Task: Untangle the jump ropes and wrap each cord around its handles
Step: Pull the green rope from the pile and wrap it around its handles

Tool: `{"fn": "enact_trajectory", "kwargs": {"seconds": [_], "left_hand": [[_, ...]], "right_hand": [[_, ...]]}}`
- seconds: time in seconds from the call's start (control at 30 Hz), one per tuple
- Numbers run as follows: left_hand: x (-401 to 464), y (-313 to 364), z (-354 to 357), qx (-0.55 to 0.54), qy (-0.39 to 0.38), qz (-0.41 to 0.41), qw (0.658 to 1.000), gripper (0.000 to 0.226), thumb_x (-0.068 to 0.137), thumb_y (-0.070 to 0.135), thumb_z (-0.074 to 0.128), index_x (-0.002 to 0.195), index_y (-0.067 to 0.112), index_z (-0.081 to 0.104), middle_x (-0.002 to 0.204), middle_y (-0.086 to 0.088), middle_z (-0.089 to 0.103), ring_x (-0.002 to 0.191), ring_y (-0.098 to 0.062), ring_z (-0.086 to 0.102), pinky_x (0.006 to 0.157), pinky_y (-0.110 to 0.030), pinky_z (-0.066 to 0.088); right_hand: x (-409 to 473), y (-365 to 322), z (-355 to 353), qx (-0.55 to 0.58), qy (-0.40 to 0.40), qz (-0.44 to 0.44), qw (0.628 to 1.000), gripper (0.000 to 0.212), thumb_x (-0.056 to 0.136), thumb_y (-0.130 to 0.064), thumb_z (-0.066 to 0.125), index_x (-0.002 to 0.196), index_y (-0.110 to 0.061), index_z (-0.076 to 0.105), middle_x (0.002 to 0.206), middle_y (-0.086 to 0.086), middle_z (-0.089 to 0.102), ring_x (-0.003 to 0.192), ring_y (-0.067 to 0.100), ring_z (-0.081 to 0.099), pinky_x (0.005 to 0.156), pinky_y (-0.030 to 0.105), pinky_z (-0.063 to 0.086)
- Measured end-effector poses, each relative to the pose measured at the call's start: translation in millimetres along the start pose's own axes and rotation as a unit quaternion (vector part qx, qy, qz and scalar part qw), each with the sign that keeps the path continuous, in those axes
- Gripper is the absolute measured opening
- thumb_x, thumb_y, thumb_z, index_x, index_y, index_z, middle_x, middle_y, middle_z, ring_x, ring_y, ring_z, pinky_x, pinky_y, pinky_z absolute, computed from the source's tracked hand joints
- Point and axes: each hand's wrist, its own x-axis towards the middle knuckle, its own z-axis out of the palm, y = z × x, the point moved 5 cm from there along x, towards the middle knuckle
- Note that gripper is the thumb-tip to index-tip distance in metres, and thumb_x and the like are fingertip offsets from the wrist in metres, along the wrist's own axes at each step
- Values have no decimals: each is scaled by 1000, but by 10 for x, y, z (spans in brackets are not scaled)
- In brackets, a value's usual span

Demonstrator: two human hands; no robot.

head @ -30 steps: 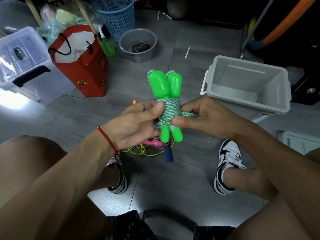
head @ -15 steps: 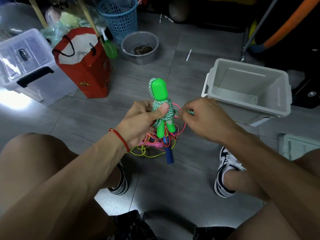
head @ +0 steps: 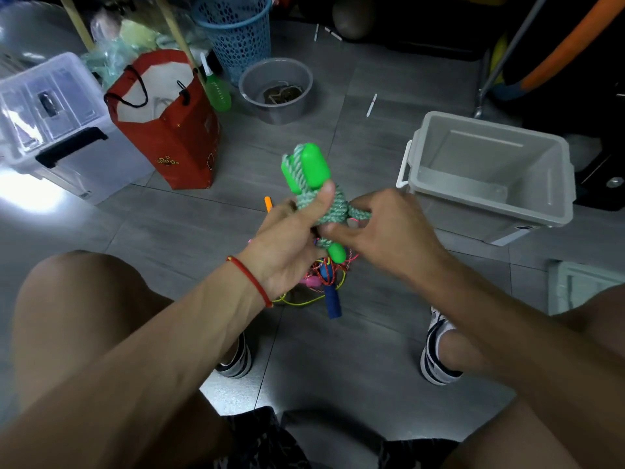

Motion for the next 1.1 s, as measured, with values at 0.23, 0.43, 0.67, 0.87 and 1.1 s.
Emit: {"fn": "enact_trajectory", "kwargs": {"seconds": [0.23,0.43,0.67,0.87,1.1], "left_hand": [[-24,104,-186,56,-69,-48,995,55,101,29,49,140,-9,43,141,-26,52,125,-42,54,93,-59,53],[-77,91,-222,100,-74,-15,992,57,97,22,55,139,-11,36,138,-33,50,119,-45,56,88,-64,52],[-56,105,-192,113,-27,10,993,61,88,21,69,132,-12,43,127,-36,56,104,-36,62,83,-63,55],[-95,77,-121,74,-127,-43,988,64,81,20,73,131,-14,51,136,-33,51,117,-37,54,103,-53,46],[-42,50,-123,114,-43,-26,992,58,85,19,69,128,-16,53,131,-37,53,111,-43,59,101,-60,47]], "right_hand": [[-2,117,-100,236,-140,-6,962,27,84,-43,76,82,-16,82,51,-12,60,51,-3,43,55,20,37],[-22,153,-4,197,-181,-36,963,46,82,-59,70,84,-15,81,65,12,60,61,4,43,60,26,35],[-3,182,-29,19,-89,-52,995,39,87,-56,65,83,-20,77,69,6,66,68,19,61,67,36,49],[-68,133,23,97,-169,-78,978,43,84,-64,55,93,-27,78,80,3,73,81,20,67,77,41,53],[-109,48,-16,-6,-56,-85,995,19,95,-37,62,95,-25,77,79,2,70,78,22,59,67,31,37]]}}
